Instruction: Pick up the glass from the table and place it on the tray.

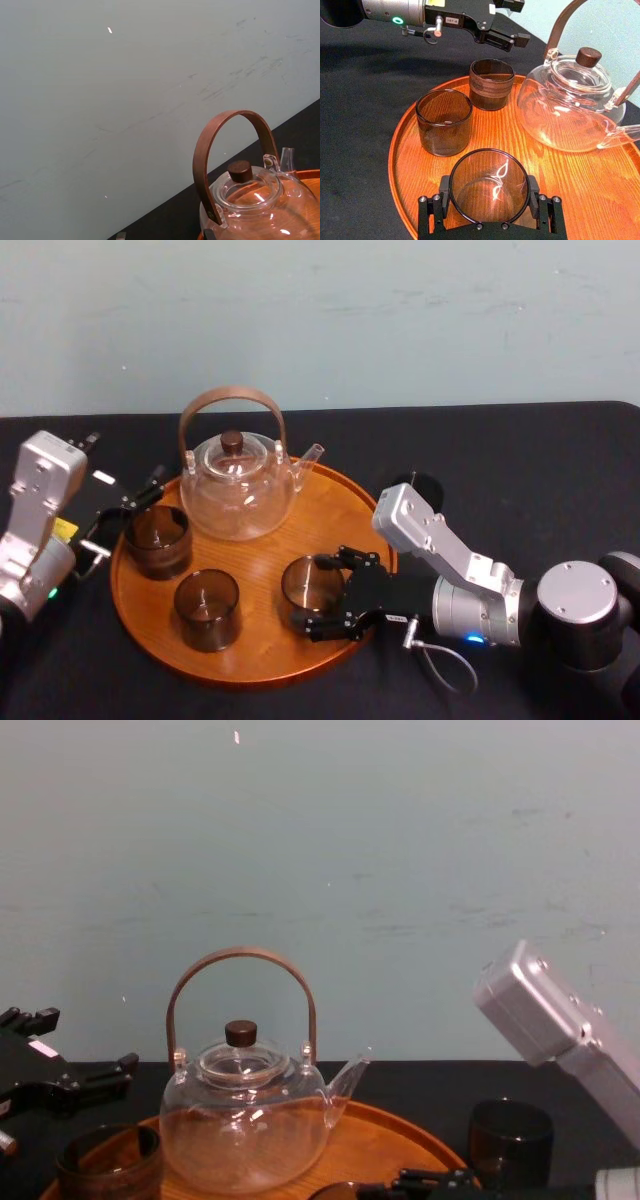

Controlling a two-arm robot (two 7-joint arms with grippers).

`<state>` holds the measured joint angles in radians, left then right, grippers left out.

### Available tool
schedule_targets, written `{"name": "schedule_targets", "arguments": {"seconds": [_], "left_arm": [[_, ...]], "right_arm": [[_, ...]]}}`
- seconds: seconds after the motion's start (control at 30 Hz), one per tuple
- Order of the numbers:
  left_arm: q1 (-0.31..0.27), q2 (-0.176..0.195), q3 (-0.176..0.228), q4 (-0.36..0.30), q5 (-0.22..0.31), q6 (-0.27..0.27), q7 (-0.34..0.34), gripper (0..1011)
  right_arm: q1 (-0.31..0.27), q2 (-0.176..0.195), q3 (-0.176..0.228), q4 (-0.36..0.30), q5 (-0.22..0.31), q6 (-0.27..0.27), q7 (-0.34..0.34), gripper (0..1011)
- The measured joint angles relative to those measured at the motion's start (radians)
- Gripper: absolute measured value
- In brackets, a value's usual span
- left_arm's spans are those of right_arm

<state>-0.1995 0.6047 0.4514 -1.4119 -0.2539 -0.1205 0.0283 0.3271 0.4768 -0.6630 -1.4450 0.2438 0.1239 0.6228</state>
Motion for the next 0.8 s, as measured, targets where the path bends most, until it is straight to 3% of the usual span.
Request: {"name": "schedule_targets", "arguments": {"seconds": [0.23,0.4,0.8], "left_arm": [[0.0,0.0,0.0,0.0,0.0,0.0,0.0,1001],[0.0,0.0,0.0,0.0,0.0,0.0,0.0,1001],[0.0,0.0,0.0,0.0,0.0,0.0,0.0,1001]], "right_arm": [[0.0,0.0,0.0,0.0,0.001,0.001,0.0,908],[0.0,0.001,0.0,0.0,0.003,0.001,0.0,1002],[0.0,0.001,0.001,-0.001,0.004,0.001,0.001,1002]]}}
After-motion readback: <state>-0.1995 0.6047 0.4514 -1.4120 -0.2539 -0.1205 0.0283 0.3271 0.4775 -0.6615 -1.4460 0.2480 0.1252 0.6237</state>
